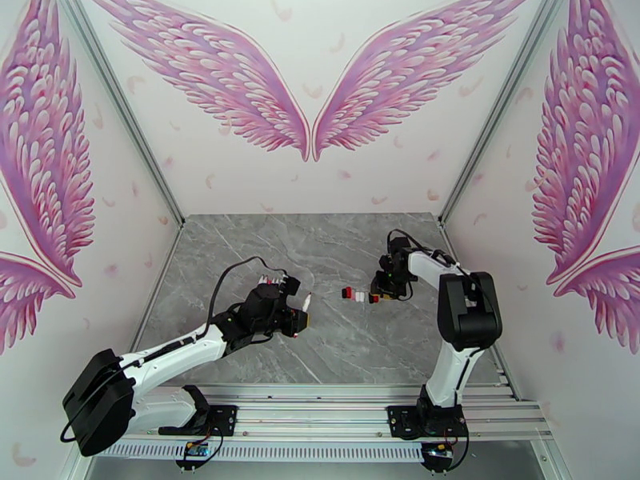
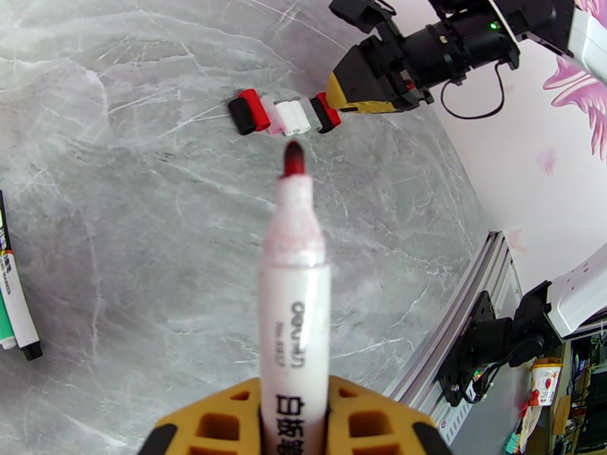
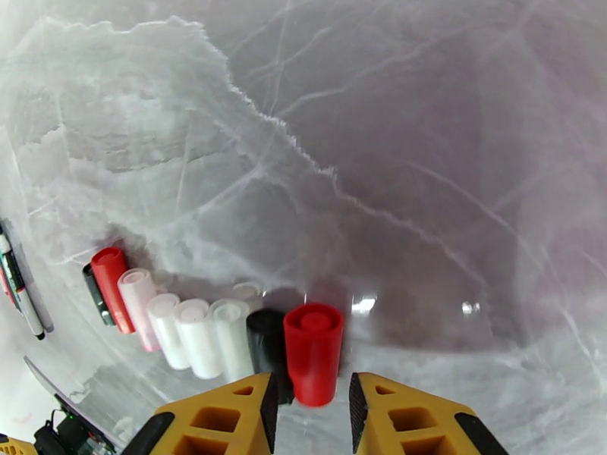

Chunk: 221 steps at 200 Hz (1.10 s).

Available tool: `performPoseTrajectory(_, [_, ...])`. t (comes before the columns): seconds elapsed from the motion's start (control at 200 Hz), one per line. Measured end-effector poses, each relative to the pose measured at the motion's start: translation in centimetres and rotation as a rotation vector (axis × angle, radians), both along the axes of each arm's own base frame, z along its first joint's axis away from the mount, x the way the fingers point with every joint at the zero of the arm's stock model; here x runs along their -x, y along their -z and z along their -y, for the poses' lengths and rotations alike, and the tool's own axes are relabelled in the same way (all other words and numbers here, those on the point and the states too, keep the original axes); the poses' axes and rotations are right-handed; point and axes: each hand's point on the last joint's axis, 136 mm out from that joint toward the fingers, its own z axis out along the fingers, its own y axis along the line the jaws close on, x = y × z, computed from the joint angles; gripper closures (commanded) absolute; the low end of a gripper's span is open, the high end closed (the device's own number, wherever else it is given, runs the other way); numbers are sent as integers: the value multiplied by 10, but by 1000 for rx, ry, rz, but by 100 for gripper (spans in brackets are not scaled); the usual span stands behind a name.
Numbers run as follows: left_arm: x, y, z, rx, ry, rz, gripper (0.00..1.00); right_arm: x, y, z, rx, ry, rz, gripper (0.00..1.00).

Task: Open the pen caps

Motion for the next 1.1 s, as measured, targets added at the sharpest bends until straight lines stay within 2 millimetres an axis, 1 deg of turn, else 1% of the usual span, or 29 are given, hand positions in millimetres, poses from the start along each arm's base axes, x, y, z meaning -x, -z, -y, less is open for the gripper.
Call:
performPoseTrajectory(0.145, [-1,1,-1,-3,-9,-4,97,9,-34,-2,-10,20,107,55])
performPoseTrajectory(0.205, [0,2,-2,-9,-14,-8,97,15,-47,-4,-23,30,156,49])
performPoseTrajectory(0.3, [-1,3,-6,-25,-29,-10,97,28,-63,-9,-52,36,224,34])
performPoseTrajectory(0.345, [0,5,-9,-36,-38,-13,96,34,-71,-13,-74,37,253,25])
performPoseTrajectory(0.52, [-6,5,-19,-94,-87,-10,95,53,-90,-29,-176,21,333,0])
performPoseTrajectory(0.67, [-18,-2,-25,-142,-141,12,94,66,-107,-42,-269,-2,401,1])
performPoseTrajectory(0.765, [-25,-3,-27,-174,-170,18,93,75,-124,-47,-314,-21,461,1])
performPoseTrajectory(0.885, [-34,5,-31,-239,-204,7,94,82,-149,-52,-359,-43,546,1])
performPoseTrajectory(0.955, [-39,11,-33,-285,-223,-5,94,86,-159,-54,-381,-54,580,1])
performPoseTrajectory(1.025, [-46,16,-33,-321,-238,-12,93,90,-163,-56,-395,-64,597,1])
performPoseTrajectory(1.105, [-52,22,-32,-362,-253,-20,92,94,-163,-57,-404,-71,602,1])
